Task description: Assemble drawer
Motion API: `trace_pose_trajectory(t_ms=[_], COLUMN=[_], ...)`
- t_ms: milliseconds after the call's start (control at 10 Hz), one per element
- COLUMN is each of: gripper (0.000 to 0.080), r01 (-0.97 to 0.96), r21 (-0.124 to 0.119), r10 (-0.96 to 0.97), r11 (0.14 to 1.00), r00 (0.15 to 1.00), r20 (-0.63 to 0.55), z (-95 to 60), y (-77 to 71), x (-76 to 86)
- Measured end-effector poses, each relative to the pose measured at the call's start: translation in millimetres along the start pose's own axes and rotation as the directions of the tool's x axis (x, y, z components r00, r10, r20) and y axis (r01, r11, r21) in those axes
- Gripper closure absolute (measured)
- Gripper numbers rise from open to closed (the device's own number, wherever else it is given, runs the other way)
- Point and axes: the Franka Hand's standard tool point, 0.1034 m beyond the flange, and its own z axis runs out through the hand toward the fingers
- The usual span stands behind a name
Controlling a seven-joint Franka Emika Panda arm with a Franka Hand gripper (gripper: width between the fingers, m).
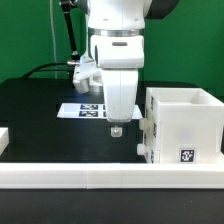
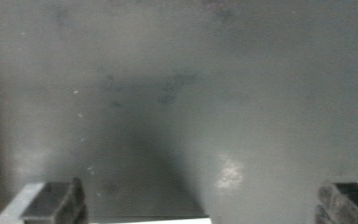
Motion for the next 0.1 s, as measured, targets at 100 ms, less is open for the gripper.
trace_pose_trajectory(t_ms=[100], gripper=[0.0150], r01=[0.000], r21=[0.000], r10=[0.000], r11=[1.000], r00=[1.000], r20=[0.000], z=[0.0], y=[0.0], x=[0.0])
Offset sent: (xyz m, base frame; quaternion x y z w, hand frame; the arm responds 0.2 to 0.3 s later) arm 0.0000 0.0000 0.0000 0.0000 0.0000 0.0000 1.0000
